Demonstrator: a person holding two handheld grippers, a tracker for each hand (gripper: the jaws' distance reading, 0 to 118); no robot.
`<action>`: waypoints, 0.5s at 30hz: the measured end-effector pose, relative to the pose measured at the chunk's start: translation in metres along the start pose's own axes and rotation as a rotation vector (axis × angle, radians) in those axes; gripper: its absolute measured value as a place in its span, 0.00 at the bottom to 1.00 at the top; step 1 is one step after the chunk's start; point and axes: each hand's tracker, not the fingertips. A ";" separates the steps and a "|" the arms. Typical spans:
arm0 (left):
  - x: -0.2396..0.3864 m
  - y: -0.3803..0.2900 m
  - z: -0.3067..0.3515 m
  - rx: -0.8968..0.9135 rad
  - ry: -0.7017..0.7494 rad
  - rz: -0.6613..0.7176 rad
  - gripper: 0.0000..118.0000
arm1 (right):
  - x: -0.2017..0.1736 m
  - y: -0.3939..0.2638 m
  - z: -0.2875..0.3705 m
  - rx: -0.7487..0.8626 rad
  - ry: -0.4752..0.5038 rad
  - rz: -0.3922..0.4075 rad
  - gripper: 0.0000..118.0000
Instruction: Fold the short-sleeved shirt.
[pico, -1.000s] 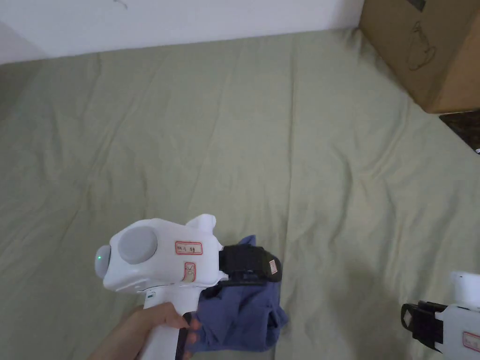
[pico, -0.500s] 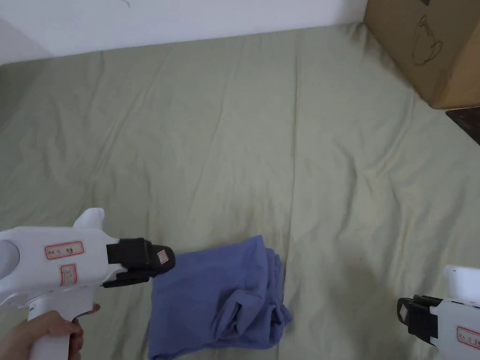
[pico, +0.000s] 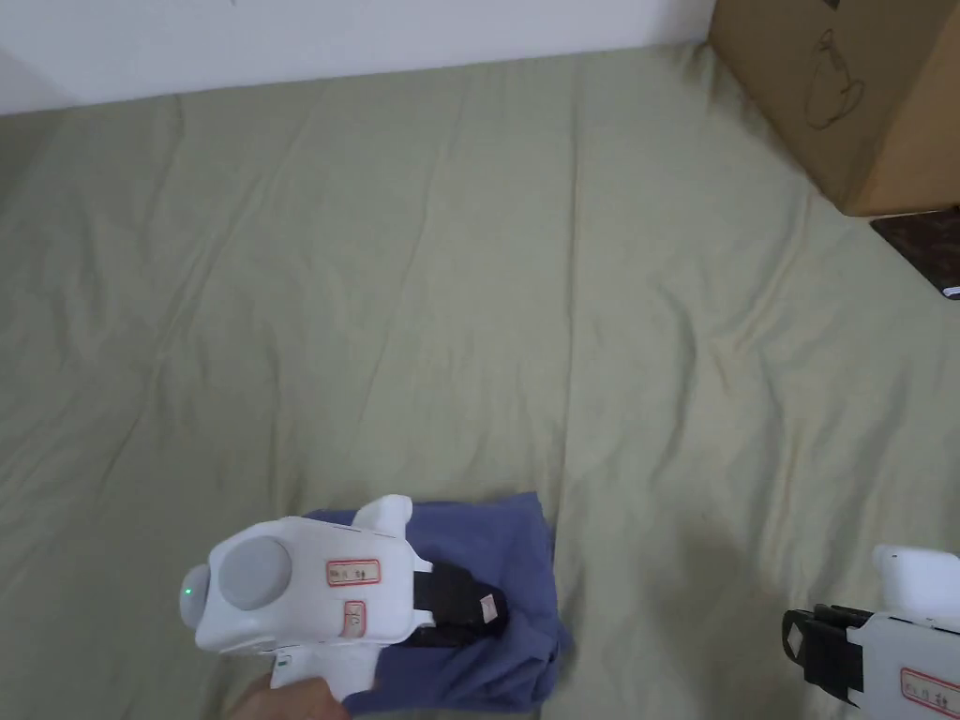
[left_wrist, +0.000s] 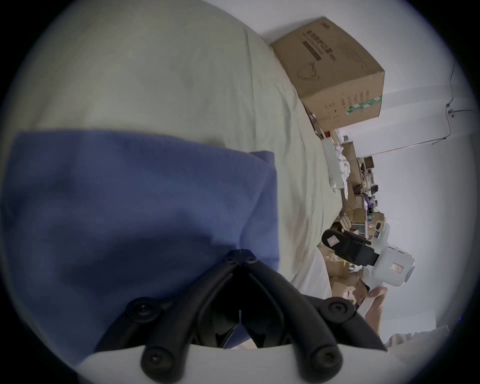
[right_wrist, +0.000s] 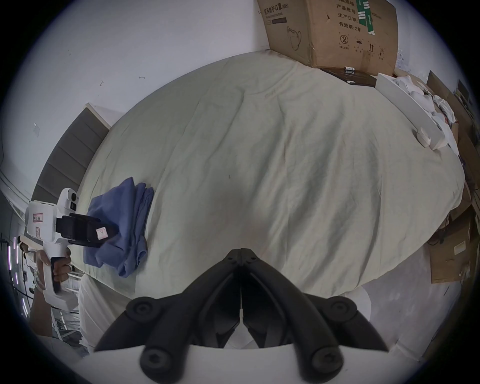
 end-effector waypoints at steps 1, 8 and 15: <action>0.004 -0.002 -0.006 -0.005 -0.015 0.003 0.00 | 0.000 -0.001 0.000 -0.003 -0.003 0.001 0.00; 0.022 -0.012 -0.036 -0.077 -0.006 -0.064 0.00 | 0.005 0.001 -0.003 -0.015 -0.005 -0.003 0.00; 0.027 -0.024 -0.013 -0.054 -0.044 -0.116 0.00 | -0.013 0.010 0.003 -0.003 0.010 0.048 0.00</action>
